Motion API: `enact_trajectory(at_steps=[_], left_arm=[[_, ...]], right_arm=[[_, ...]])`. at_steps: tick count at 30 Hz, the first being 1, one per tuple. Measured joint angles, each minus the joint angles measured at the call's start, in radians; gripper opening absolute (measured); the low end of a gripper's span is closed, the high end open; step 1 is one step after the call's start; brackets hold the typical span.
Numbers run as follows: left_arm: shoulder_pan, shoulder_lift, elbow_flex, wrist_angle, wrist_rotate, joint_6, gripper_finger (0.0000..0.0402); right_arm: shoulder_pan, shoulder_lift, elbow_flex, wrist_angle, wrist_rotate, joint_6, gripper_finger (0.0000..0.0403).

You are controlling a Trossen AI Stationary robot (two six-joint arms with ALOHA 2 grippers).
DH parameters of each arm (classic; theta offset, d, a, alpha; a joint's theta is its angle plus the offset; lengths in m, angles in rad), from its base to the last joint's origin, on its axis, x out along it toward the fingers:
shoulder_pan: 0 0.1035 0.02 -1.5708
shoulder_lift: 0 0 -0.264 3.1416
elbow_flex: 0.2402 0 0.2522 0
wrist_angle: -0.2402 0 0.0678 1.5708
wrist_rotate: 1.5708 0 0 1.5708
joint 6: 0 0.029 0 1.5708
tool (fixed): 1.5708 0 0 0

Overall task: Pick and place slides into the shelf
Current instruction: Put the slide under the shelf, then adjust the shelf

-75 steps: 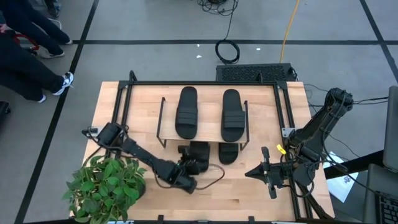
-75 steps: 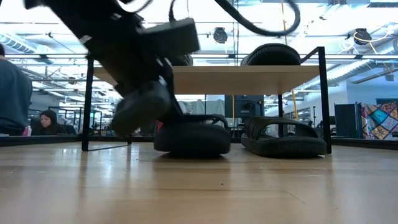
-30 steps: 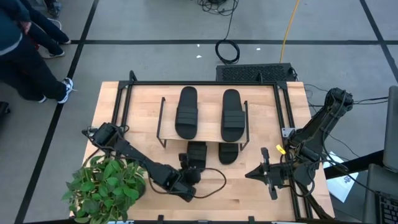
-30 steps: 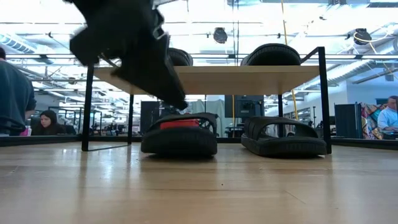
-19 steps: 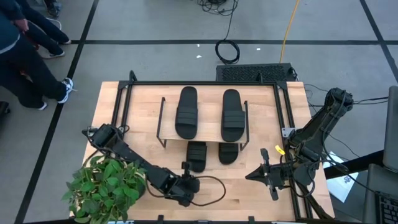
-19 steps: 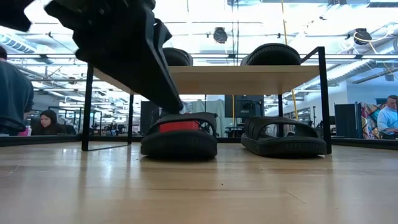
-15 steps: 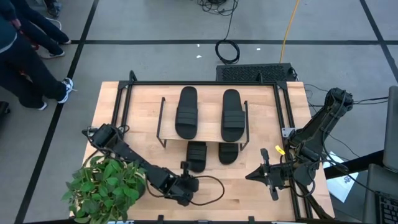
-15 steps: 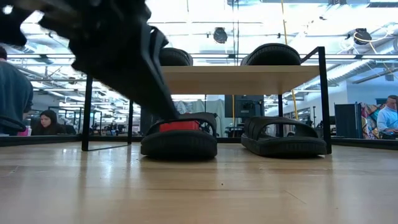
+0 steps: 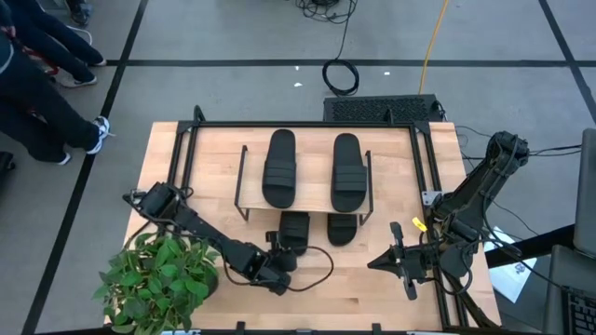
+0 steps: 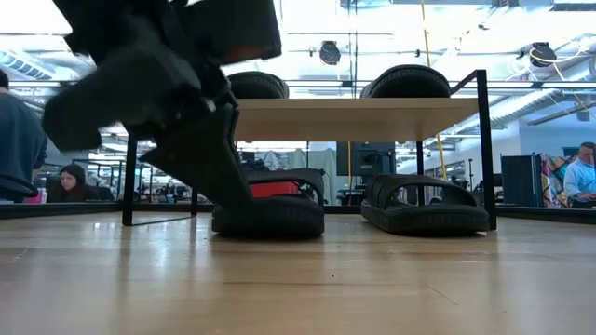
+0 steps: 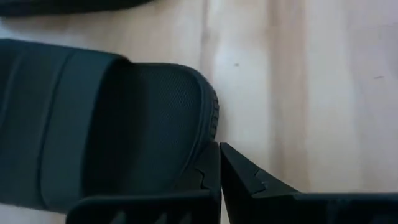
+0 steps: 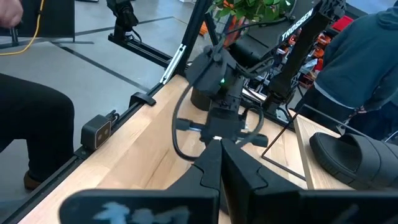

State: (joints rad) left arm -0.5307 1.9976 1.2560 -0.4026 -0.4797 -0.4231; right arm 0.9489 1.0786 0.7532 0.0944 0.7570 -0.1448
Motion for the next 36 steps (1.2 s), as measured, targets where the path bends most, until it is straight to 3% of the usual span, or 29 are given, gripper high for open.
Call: enact_trajectory(at_steps=[7,13,19,22,30,34,36], left_arm=[[0.029,0.000,-0.028,0.009,-0.009,0.001,0.0000],[-0.001,-0.021,-0.009,0.031,-0.025,0.169,0.0000],[-0.050,-0.146,0.006,0.008,-0.359,0.215,0.0000],[-0.046,-0.227,0.005,-0.038,-0.500,0.203,0.0000],[-0.001,-0.424,-0.041,-0.102,-0.669,0.231,0.0000],[0.031,-0.552,-0.162,-0.100,-0.691,0.157,0.0000],[0.047,-0.627,-0.241,-0.091,-0.718,0.086,0.0000]], right_arm=[[0.000,0.000,0.000,0.000,0.000,0.000,0.0000],[0.000,0.000,0.000,-0.002,0.001,0.000,0.0000],[0.000,-0.002,0.000,-0.035,0.016,-0.001,0.0000],[0.002,-0.004,0.000,-0.047,0.086,0.006,0.0000],[0.002,-0.004,0.000,-0.091,0.107,0.045,0.0000],[0.002,-0.008,0.000,-0.143,0.121,0.071,0.0000],[0.002,-0.011,0.000,-0.180,0.177,0.098,0.0000]])
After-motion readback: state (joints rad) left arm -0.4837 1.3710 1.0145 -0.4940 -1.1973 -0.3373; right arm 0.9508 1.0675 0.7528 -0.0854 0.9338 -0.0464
